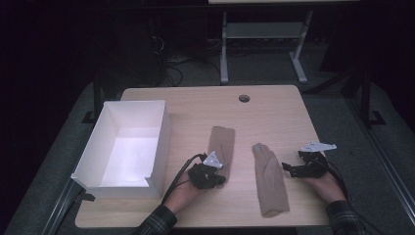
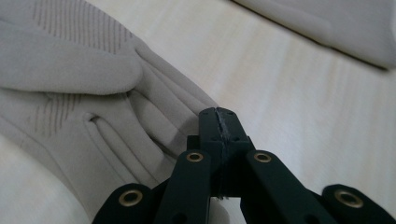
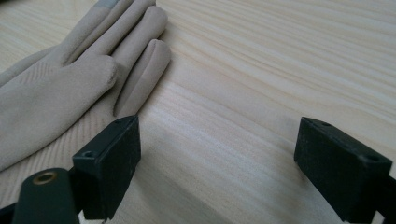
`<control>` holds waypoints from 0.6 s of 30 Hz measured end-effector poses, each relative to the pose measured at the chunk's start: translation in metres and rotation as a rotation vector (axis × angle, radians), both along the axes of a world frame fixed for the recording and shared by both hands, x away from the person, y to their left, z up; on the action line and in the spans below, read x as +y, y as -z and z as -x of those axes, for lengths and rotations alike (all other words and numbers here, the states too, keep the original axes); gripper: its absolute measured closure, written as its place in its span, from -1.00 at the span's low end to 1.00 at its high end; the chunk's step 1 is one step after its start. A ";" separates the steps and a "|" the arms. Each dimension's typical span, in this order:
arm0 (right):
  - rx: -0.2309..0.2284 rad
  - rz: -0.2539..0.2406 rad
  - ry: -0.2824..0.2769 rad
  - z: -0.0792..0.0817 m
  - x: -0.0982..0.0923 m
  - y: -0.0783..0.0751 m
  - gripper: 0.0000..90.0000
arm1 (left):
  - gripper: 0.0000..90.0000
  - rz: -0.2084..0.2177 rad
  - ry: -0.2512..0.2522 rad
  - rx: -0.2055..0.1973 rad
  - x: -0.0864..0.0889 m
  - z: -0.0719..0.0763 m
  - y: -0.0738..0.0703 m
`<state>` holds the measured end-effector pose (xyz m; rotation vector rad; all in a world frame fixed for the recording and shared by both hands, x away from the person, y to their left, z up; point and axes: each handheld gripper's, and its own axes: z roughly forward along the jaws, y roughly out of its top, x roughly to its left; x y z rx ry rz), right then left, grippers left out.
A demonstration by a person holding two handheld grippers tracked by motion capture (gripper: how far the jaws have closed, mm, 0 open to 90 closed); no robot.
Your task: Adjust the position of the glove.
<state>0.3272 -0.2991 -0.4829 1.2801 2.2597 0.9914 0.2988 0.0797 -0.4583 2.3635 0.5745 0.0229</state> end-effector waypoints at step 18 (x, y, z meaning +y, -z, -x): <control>0.001 -0.001 0.003 0.000 0.000 0.000 -0.68 | 1.00 0.042 -0.068 -0.114 -0.015 -0.043 -0.032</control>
